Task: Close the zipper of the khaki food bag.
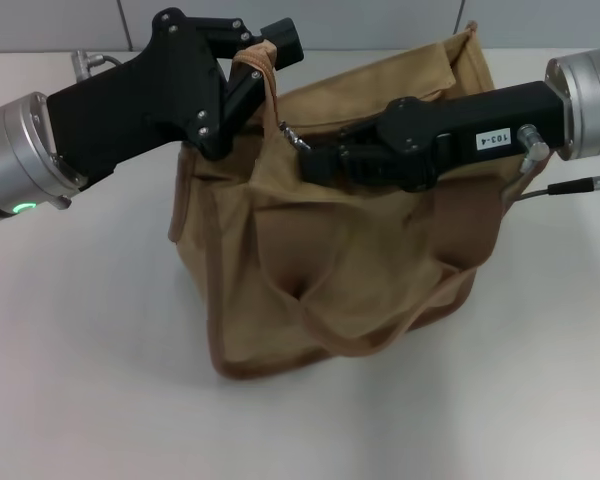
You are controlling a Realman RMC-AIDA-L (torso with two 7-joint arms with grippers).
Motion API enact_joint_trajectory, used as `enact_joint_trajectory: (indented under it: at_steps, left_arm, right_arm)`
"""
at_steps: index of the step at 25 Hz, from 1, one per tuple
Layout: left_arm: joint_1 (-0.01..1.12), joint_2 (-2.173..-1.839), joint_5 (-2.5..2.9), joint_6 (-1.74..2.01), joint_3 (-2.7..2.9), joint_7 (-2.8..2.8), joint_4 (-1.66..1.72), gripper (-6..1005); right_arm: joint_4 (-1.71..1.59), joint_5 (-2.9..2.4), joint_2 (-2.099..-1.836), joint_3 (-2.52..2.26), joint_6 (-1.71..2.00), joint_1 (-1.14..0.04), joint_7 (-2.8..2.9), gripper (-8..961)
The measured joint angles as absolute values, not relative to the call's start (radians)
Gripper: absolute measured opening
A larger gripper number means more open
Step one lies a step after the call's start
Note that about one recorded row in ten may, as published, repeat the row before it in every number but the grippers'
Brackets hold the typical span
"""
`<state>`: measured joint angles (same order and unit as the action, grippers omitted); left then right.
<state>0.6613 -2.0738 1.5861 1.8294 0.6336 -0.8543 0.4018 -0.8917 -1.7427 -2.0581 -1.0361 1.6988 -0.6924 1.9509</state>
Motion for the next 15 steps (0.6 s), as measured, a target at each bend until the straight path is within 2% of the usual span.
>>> enact_joint_trajectory:
  at_steps: [15]
  left_arm:
    - [0.661, -2.074, 1.573, 1.836, 0.63, -0.859, 0.402, 0]
  right_arm:
    - [-0.903, -1.816, -2.054, -0.951, 1.613, -0.653, 1.942, 36]
